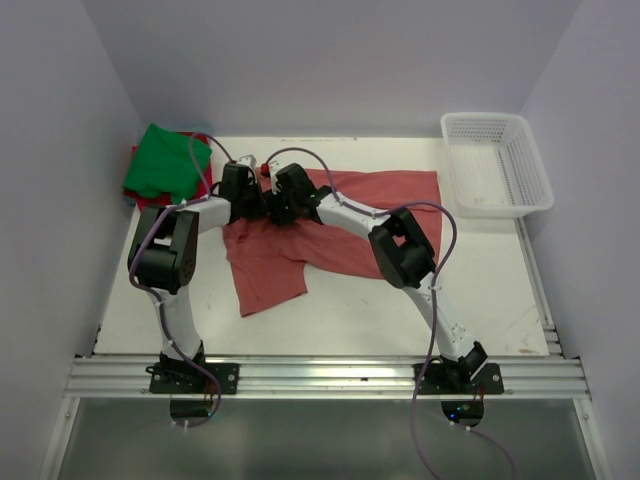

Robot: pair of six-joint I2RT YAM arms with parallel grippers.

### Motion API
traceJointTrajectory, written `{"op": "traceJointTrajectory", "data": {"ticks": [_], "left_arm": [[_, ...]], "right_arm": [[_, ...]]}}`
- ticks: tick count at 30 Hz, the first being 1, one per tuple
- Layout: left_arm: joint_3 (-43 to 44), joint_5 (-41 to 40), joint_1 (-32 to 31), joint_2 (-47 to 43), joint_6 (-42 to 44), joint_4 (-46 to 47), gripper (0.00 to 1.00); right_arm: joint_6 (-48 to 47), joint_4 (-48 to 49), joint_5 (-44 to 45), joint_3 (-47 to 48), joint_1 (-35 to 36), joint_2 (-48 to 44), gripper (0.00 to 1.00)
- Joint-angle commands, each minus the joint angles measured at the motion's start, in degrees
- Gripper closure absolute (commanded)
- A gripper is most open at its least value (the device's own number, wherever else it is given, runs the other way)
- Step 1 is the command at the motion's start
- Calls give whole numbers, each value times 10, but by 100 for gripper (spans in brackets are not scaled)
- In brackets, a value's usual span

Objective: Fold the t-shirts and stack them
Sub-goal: Fold the flattened tshirt in 1/3 of the way

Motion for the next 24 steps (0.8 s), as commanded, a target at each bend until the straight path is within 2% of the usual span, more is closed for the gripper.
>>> {"op": "traceJointTrajectory", "data": {"ticks": [1,24], "left_arm": [[-13,11,0,3,2,-19,100],[-14,15,1,10,2,-17,100]], "right_arm": [[-21,7,9,-12,6,-40,59],[-62,-4,54,-5,43,-65,58]]}}
